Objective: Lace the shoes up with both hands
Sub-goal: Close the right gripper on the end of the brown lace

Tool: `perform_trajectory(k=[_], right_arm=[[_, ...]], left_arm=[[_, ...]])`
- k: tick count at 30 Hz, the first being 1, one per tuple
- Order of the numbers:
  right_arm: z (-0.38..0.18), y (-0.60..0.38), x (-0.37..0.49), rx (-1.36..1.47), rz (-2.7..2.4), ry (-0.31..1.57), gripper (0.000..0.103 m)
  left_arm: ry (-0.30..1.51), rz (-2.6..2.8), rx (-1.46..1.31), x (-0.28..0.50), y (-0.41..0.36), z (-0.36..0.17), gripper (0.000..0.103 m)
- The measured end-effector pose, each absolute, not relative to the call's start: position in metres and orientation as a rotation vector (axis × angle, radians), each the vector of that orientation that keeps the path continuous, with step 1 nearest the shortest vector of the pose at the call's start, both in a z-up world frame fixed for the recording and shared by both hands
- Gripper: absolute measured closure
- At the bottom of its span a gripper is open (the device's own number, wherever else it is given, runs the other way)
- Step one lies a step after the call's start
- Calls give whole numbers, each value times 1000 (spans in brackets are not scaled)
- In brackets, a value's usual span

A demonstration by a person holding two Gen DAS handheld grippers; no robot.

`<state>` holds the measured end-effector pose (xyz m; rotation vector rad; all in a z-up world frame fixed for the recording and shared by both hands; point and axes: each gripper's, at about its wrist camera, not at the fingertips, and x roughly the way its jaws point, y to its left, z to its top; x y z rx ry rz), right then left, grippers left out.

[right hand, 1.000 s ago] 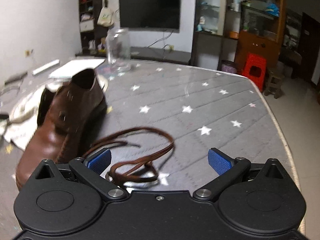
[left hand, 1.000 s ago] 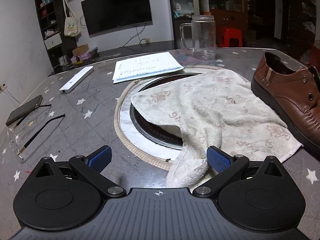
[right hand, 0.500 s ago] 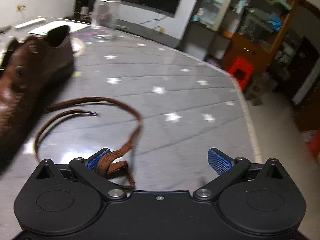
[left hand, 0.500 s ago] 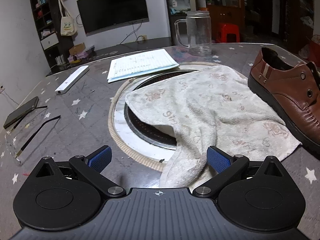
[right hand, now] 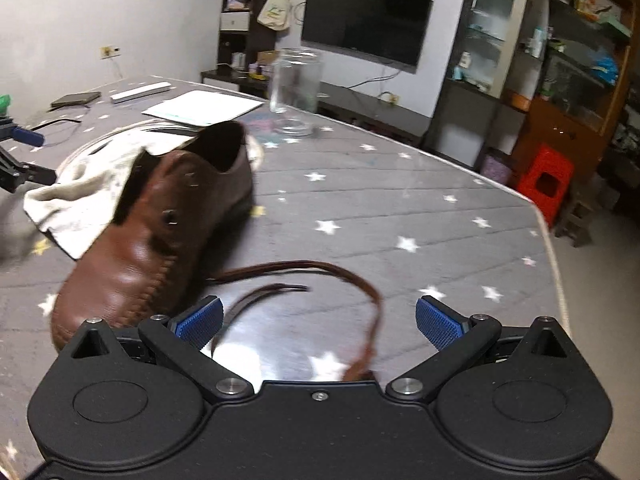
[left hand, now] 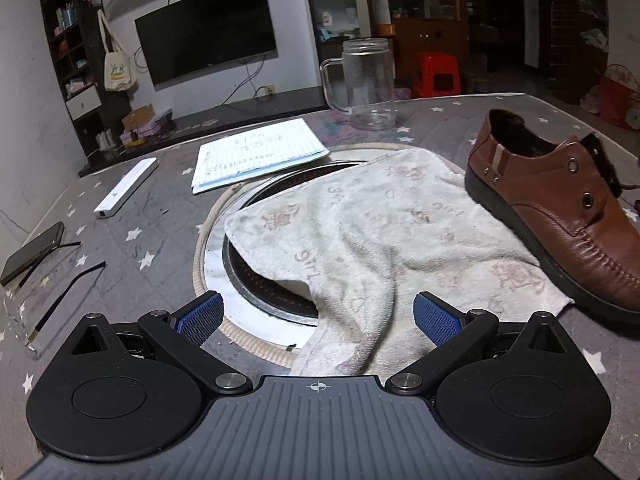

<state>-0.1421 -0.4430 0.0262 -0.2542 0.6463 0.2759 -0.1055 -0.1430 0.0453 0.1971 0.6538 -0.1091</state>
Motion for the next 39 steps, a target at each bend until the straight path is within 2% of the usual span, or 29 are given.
perform_trajectory(k=[1, 3, 6, 8, 10, 14, 18, 20, 21, 24, 26, 35, 39], right_arm=[[25, -441, -140, -241, 282, 656, 10], [23, -436, -134, -216, 295, 677, 23], [18, -429, -126, -168, 315, 709, 30], [13, -426, -123, -136, 327, 730, 44], [10, -423, -119, -119, 334, 752, 50], [5, -425, -111, -60, 327, 782, 59], [6, -422, -106, -55, 318, 787, 59], [6, -420, -104, -49, 309, 794, 68], [6, -419, -104, -55, 308, 796, 68], [6, -417, -104, -106, 297, 804, 82], [6, -417, -104, -126, 302, 808, 97], [19, -404, -136, -378, 362, 749, 100], [31, -395, -158, -538, 401, 693, 100]], left_arm=[[651, -111, 196, -106, -143, 46, 1], [646, -120, 198, -107, -143, 48, 1], [638, -138, 201, -109, -144, 50, 1], [629, -161, 204, -110, -146, 53, 1], [620, -183, 206, -111, -147, 55, 1], [601, -240, 211, -113, -153, 60, 2], [584, -298, 239, -117, -164, 63, 2], [575, -324, 255, -120, -171, 65, 2], [570, -336, 263, -121, -174, 66, 2], [556, -374, 288, -124, -183, 68, 2], [547, -399, 304, -126, -189, 69, 2], [472, -548, 412, -139, -227, 83, 3], [439, -638, 475, -142, -250, 90, 7]])
